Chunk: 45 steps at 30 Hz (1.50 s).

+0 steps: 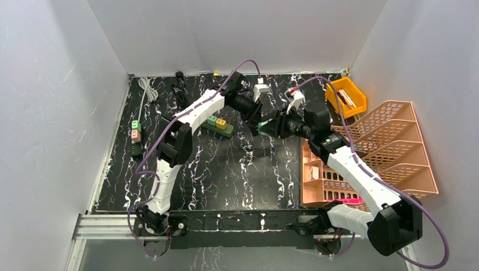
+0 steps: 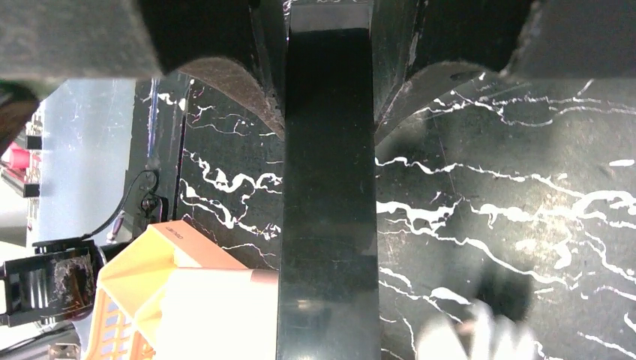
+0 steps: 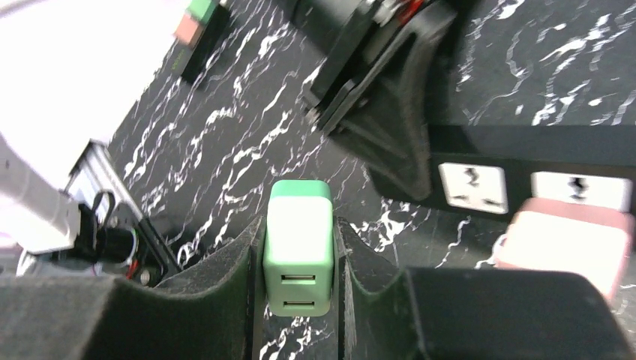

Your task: Pull the plug off the socket

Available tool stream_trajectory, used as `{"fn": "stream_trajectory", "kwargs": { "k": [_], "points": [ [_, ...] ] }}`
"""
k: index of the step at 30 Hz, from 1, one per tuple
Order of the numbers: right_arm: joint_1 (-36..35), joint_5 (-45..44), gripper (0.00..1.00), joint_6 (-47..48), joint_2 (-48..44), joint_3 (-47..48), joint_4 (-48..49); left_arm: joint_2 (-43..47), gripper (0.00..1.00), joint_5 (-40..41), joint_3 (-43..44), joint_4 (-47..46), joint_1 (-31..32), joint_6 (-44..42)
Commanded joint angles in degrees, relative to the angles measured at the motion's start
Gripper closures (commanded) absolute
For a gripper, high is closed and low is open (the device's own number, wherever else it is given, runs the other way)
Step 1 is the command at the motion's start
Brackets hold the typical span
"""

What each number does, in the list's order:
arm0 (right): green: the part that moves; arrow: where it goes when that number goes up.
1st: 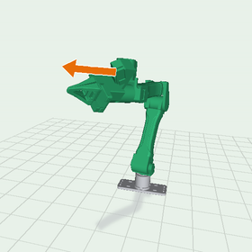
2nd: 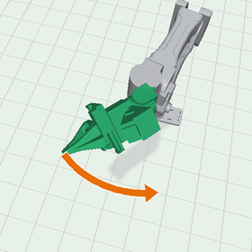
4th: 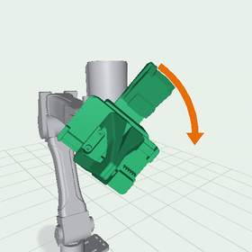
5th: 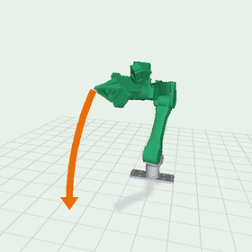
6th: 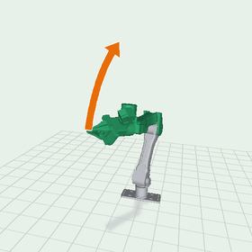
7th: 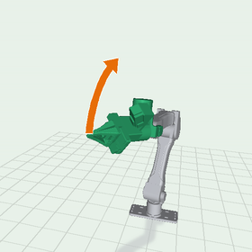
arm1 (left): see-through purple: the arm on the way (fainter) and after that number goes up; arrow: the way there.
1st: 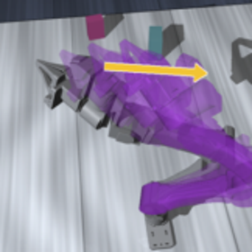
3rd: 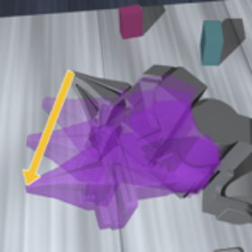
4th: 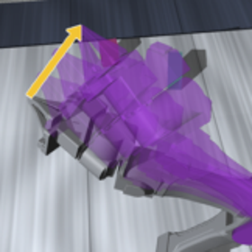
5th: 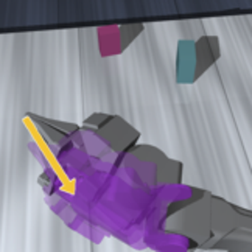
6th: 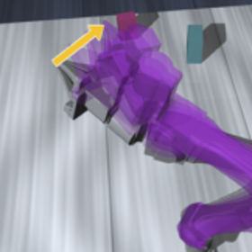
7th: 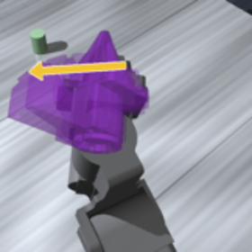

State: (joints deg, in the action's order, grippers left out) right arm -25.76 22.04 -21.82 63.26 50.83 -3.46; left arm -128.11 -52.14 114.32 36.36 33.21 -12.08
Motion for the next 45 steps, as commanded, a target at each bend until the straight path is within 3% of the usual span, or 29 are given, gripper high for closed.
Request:
{"fn": "stream_trajectory", "kwargs": {
  "k": [1, 4, 7, 10, 15, 16, 20, 28, 30, 34, 38, 43, 45],
  "points": [
    [-3.56, 7.31, 1.0, 5.62, 1.63, -2.31, 1.71, -1.09, 1.0, -10.7, 6.68, 6.73, -1.85, -7.2],
    [-7.85, 7.72, 1.0, 8.29, 4.53, -3.12, 0.67, 0.1, 1.0, -11.33, 4.75, 0.53, -3.49, -2.6],
    [-10.41, 9.98, 1.0, 9.09, 8.69, -3.05, 1.01, 3.51, 1.0, -10.12, -3.44, -17.62, -6.44, 12.39],
    [-11.42, 11.61, 1.0, 8.44, 12.0, -4.07, 4.21, 8.27, 1.0, -2.78, -12.22, -32.32, -7.68, 21.78],
    [-11.69, 10.82, 1.0, 7.58, 17.95, -4.85, 8.45, 10.08, 1.0, 7.12, -15.48, -34.42, -7.72, 23.71],
    [-11.73, 10.38, 0.96, 7.48, 19.8, -4.53, 8.81, 10.34, 1.0, 8.2, -15.93, -34.6, -7.72, 23.87],
    [-11.58, 8.88, 0.86, 7.11, 25.13, -2.19, 8.99, 11.83, 1.0, 10.91, -18.59, -37.47, -7.72, 24.73],
    [-10.99, 10.37, 0.8, 7.02, 33.35, 1.69, 9.29, 12.06, 1.0, 12.38, -21.37, -41.56, -8.81, 26.48],
    [-10.99, 8.66, 0.68, 6.86, 33.79, 2.01, 9.31, 11.98, 1.0, 12.72, -21.78, -42.18, -9.08, 26.97],
    [-11.01, 4.17, 0.3, 8.02, 32.8, 3.57, 7.01, 12.3, 1.0, 13.45, -24.04, -45.49, -9.76, 28.95],
    [-9.28, -2.31, 0.27, 8.01, 29.01, 5.07, 5.42, 12.69, 1.0, 13.75, -26.28, -48.91, -10.26, 30.79],
    [0.83, -1.59, 0.15, -4.09, 17.38, -0.06, 16.73, 14.18, 1.0, 15.85, -29.2, -52.0, -10.36, 31.52],
    [5.19, -1.0, 0.16, -10.28, 15.81, 0.27, 19.57, 15.21, 1.0, 16.43, -31.51, -54.72, -10.23, 32.47]
  ]
}}
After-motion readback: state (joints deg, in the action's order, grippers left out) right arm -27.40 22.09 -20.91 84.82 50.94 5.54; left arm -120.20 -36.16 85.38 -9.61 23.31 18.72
